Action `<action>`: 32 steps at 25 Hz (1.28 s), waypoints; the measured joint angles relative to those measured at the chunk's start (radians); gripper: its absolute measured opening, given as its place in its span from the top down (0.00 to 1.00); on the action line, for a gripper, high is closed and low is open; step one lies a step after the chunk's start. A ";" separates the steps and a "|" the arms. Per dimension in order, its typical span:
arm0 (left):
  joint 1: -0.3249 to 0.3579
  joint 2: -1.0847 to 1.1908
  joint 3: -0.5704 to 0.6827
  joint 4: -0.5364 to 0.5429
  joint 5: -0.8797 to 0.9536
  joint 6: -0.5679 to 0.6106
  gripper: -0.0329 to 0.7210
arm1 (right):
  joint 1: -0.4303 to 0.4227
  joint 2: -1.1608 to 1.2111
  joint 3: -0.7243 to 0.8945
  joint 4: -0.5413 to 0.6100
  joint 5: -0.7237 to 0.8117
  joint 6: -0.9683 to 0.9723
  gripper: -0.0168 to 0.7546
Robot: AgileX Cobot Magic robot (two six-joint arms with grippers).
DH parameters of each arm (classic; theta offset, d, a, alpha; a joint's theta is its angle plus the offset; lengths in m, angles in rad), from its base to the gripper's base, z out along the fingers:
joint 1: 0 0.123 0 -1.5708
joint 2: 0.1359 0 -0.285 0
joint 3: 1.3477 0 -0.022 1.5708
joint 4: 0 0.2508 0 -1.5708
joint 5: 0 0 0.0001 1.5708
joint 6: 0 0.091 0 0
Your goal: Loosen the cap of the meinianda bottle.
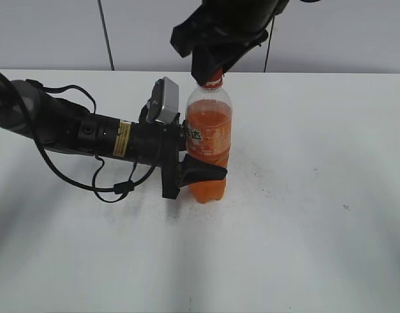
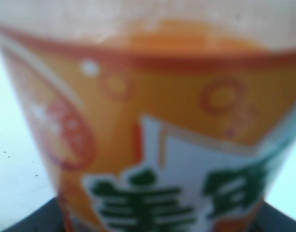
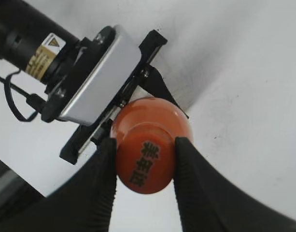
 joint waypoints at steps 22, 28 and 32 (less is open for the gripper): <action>0.000 0.000 0.000 0.007 -0.003 0.006 0.43 | 0.000 -0.036 -0.002 0.034 0.037 -0.801 0.63; 0.000 0.000 0.000 0.007 -0.001 0.005 0.43 | 0.000 -0.098 -0.002 0.045 0.039 -0.787 0.63; 0.000 0.000 0.000 0.007 -0.001 0.005 0.43 | -0.001 -0.116 -0.002 0.015 0.039 -0.583 0.63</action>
